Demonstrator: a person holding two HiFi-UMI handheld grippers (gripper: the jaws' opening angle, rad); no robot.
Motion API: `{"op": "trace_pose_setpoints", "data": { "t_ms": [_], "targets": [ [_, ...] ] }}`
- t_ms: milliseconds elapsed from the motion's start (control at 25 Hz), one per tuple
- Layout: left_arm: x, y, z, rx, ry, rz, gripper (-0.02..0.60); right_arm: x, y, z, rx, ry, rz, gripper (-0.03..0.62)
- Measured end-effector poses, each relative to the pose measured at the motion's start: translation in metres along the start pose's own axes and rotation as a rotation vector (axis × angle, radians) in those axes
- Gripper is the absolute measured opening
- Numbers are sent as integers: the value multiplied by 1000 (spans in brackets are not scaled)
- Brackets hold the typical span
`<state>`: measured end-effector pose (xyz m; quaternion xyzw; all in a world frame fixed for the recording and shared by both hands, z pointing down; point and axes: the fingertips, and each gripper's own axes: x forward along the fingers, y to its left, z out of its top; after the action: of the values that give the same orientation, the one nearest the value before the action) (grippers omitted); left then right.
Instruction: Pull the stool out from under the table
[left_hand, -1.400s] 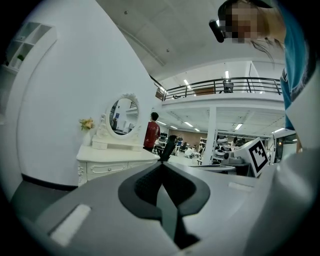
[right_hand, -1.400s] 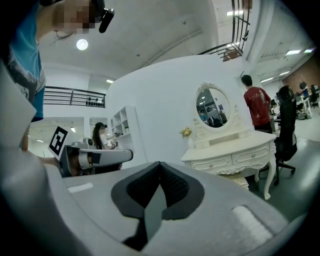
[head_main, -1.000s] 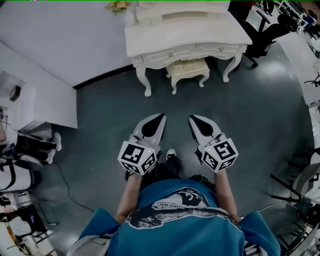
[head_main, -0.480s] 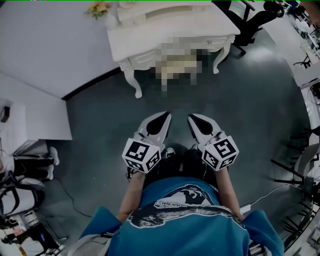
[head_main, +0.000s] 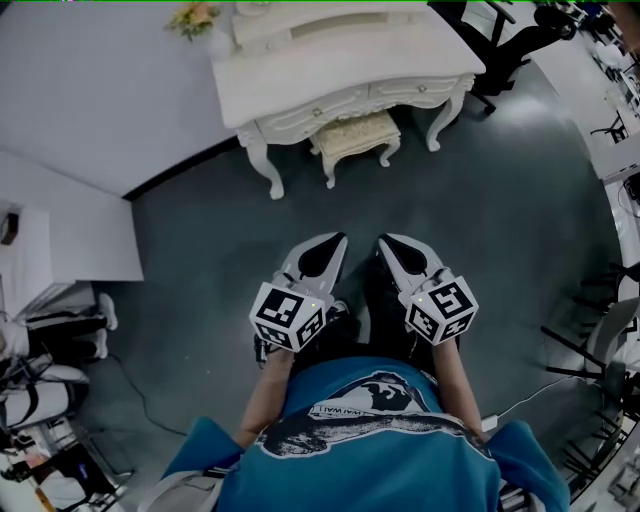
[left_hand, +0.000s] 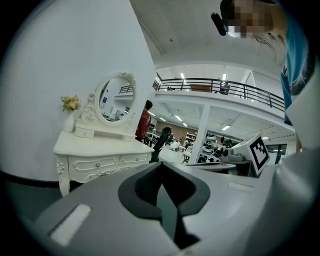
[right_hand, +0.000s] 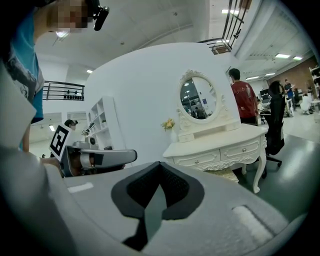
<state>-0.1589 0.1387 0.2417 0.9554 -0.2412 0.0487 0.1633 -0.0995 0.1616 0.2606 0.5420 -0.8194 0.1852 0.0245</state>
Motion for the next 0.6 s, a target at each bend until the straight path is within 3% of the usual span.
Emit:
{"op": "trace_pose_setpoints", "data": {
  "t_ms": [320,600],
  "targets": [
    [60,39,14,-26,7,73,12,36,-74,20,29,16,25,3],
    [145,52,16,-12,44,80,12,63,-169,39,40,62,40,3]
  ]
}}
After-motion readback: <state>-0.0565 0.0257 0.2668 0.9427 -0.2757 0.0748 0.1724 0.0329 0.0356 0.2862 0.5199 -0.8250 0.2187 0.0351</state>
